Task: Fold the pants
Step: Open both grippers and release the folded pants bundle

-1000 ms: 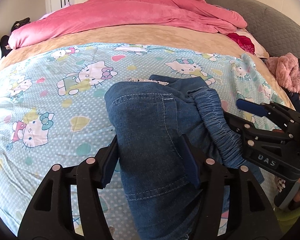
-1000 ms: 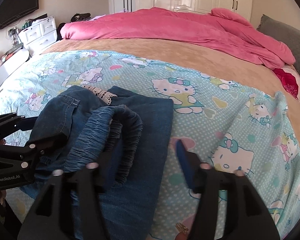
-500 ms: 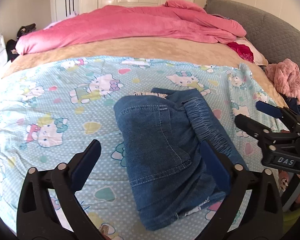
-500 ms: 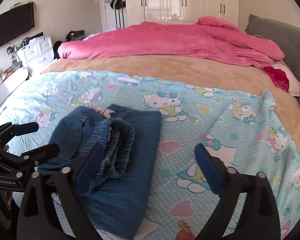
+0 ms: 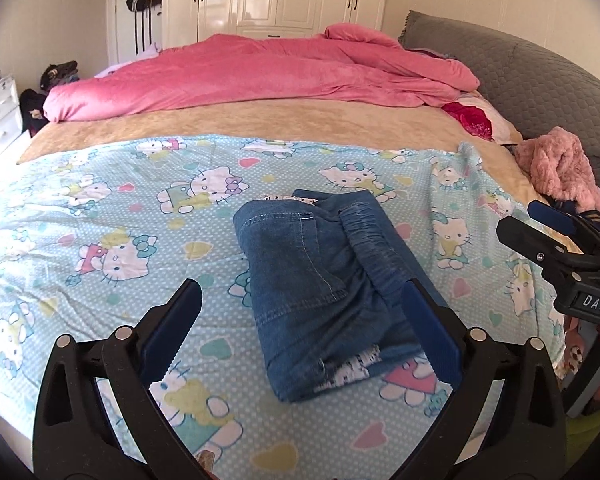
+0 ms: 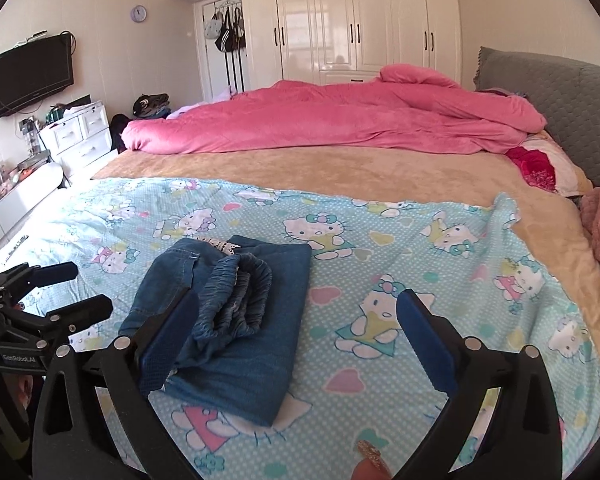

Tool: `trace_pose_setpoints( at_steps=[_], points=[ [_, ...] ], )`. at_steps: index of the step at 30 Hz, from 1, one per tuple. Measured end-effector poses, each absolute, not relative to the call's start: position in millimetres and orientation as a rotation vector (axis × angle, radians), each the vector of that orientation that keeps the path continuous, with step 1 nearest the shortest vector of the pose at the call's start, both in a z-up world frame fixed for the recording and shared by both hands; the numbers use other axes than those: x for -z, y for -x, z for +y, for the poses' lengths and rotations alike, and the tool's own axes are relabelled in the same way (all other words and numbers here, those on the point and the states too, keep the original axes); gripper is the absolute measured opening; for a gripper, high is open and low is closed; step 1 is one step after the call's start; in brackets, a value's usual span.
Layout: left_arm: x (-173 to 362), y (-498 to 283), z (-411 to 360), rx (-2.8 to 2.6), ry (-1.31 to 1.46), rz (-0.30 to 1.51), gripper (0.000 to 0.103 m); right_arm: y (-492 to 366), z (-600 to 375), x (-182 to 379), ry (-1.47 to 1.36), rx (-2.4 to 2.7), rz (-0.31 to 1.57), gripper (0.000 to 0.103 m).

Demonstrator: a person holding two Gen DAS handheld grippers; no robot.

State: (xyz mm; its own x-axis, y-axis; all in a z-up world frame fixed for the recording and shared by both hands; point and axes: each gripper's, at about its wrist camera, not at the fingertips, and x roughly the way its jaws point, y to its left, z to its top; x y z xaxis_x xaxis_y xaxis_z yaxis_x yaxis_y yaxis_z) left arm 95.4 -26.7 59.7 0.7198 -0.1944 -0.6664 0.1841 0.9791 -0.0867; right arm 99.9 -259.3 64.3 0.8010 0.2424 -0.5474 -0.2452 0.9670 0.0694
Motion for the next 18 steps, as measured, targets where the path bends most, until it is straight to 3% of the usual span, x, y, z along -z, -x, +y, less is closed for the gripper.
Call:
trace_pose_setpoints(
  at_steps=[18],
  points=[
    [-39.0,-17.2,-19.6,0.180,0.024,0.752,0.094,-20.3,-259.5,-44.5,0.043,-0.263,0.611,0.098]
  ],
)
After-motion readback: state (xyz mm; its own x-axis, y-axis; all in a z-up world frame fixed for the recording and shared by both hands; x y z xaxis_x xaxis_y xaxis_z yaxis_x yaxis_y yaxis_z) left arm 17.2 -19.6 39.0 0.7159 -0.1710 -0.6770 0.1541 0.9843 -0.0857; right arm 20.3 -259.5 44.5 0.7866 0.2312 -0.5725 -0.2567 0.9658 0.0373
